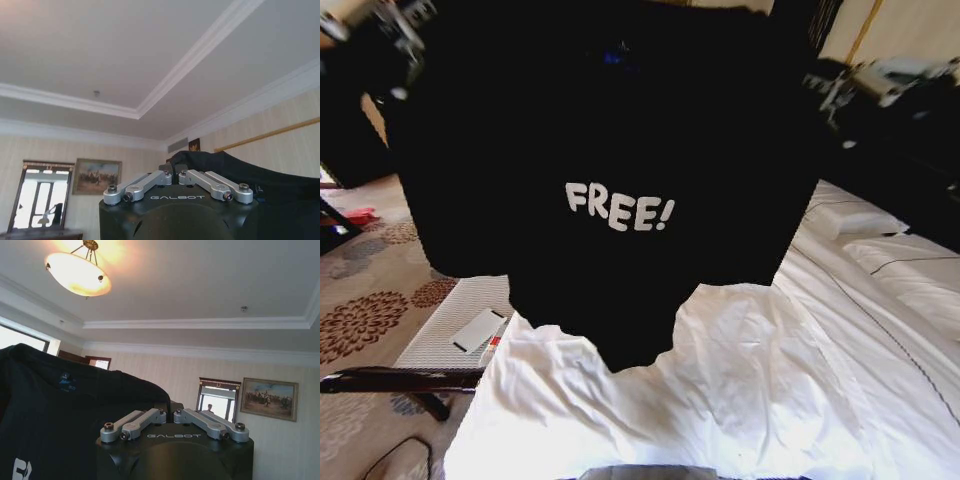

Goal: Fold the clothes on the bed.

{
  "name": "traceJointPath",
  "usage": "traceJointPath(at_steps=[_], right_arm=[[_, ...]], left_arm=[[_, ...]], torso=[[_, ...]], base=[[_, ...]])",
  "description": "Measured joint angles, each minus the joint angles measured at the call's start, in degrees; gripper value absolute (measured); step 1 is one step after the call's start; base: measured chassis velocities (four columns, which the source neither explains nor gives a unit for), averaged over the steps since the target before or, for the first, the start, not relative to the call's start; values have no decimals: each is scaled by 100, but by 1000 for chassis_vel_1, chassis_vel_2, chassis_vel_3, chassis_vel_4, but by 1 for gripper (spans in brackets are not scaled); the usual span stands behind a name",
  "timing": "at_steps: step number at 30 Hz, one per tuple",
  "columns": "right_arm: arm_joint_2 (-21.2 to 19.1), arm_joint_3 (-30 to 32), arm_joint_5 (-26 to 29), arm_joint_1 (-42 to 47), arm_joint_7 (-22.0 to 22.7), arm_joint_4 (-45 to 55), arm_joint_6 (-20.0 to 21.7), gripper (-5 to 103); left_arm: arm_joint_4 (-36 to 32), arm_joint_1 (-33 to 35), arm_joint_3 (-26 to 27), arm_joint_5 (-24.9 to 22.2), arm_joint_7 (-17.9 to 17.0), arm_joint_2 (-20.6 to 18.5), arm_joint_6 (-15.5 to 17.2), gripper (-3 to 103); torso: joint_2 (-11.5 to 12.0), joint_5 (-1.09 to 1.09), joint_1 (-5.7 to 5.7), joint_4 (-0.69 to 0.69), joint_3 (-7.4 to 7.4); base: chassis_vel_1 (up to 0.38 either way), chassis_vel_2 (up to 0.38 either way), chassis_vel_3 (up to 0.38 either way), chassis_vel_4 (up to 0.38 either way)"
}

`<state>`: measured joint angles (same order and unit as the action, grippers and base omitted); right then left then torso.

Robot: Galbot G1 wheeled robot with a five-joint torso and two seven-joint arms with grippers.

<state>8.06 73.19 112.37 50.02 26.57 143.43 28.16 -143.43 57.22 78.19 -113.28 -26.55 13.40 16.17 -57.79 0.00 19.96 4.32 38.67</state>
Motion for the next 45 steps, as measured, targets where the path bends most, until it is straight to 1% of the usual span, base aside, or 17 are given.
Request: traceJointPath(at_steps=[2,7,10,14,15,17,18,21,23,26,29,32,35,38,40,42,45], right_arm=[[-6,150,387,20,215,-2,124,1],[116,121,594,120,496,-4,287,1],[302,-330,476,167,628,-5,415,1],[486,-956,254,190,739,-6,441,1],[569,-1126,108,261,738,-7,443,1],[750,-1432,-281,477,662,-16,443,1],[750,-1432,-281,477,662,-16,443,1],[937,-1636,-1255,1017,159,-26,363,1],[963,-1669,-1464,1128,49,-27,339,1],[1123,-2199,-2479,1348,-423,-36,198,1],[1208,-2600,-2777,1251,-552,-147,132,1],[1462,-3645,-3486,1019,-972,-690,-90,1],[1580,-4061,-3766,925,-1130,-970,-194,1],[1793,-4696,-4134,727,-1347,-1446,-355,1],[1842,-4869,-4185,650,-1380,-1560,-386,1],[1992,-5431,-4419,374,-1508,-1932,-496,1],[2151,-5917,-4629,126,-1590,-2288,-565,1]], left_arm=[[2,86,149,-367,-288,138,135,1],[3,289,177,-516,-614,357,253,1],[2,580,193,-520,-735,513,363,1],[3,630,-193,-375,-842,595,418,1],[5,572,-529,-170,-845,607,420,1],[20,422,-1588,710,-659,615,341,1],[20,422,-1588,710,-659,615,341,1],[31,428,-2620,1803,-179,680,238,1],[31,432,-2758,1953,-103,699,228,1],[38,400,-3437,2527,162,853,215,1],[39,341,-3818,2763,230,925,211,1],[170,168,-4877,3425,359,1149,141,1],[352,137,-5223,3626,398,1292,135,1],[824,80,-5850,4103,507,1630,99,1],[949,43,-5998,4204,530,1709,86,1],[1368,-167,-6508,4432,583,1944,52,1],[1781,-443,-6941,4536,600,2138,42,1]], torso=[[0,0,0,-1,0],[0,0,0,0,0],[0,1,0,-2,1],[0,1,0,-2,1],[0,1,0,-3,1],[0,1,0,-1,1],[0,1,0,-1,1],[1,2,1,1,2],[0,2,1,0,2],[0,2,0,0,1],[0,0,0,-1,0],[1,2,0,-2,1],[1,1,1,-2,2],[1,0,1,0,2],[0,0,1,0,1],[0,-1,0,-2,1],[0,0,0,-2,1]], base=[[0,0,0,0],[0,0,0,0],[0,0,0,0],[0,0,0,0],[0,0,0,0],[0,0,0,0],[0,0,0,0],[0,0,0,0],[0,0,0,0],[0,0,0,0],[0,0,0,0],[0,0,0,0],[0,0,0,0],[0,0,0,0],[0,0,0,0],[0,0,0,0],[0,0,0,0]])
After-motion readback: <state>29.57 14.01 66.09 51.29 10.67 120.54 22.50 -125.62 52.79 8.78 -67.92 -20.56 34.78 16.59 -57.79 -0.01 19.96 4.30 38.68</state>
